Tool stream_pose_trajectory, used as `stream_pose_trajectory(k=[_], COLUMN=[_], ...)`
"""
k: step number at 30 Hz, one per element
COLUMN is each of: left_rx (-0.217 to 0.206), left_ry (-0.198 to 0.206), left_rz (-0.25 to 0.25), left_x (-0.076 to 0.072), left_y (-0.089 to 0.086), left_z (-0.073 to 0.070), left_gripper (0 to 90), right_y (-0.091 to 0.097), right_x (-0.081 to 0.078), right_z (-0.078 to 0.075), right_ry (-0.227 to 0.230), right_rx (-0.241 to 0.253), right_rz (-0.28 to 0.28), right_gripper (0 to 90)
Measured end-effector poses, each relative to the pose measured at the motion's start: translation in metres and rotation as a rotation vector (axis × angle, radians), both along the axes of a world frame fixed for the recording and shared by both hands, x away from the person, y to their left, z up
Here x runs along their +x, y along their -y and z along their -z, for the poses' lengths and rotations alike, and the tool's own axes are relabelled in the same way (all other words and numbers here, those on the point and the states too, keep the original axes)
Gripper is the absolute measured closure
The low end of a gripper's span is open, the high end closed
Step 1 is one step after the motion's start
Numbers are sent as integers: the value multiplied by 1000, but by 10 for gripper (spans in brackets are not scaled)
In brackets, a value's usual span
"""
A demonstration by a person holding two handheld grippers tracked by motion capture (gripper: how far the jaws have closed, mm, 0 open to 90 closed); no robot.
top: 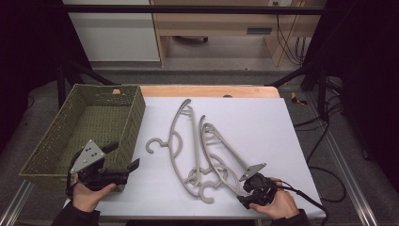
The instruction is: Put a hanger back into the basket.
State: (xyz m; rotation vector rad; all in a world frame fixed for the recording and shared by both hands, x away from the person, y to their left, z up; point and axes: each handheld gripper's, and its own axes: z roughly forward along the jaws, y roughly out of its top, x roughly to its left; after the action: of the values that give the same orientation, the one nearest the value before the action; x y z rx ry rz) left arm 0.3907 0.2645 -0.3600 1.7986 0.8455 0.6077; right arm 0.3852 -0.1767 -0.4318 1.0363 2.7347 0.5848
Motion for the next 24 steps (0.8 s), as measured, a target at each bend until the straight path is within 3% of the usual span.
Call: stream_pose_trajectory(k=[4, 11, 15, 18, 24], left_rx=[5, 11, 12, 13, 16], left_ry=[-3, -8, -10, -11, -12], left_rz=[3, 7, 9, 9, 11], left_x=[0, 1, 2, 2, 2], left_y=[1, 2, 3, 3, 3], left_z=[1, 2, 3, 3, 4], left_gripper=[78, 79, 80, 80, 81], right_y=[-6, -9, -8, -6, -2], right_x=[1, 4, 5, 6, 9], right_z=[9, 16, 15, 12, 9], right_ry=[-38, -57, -67, -75, -84], right_rx=[-51, -97, -80, -73, -50], right_rz=[-25, -50, -57, -30, -26], right_gripper=[545, 662, 730, 779, 794])
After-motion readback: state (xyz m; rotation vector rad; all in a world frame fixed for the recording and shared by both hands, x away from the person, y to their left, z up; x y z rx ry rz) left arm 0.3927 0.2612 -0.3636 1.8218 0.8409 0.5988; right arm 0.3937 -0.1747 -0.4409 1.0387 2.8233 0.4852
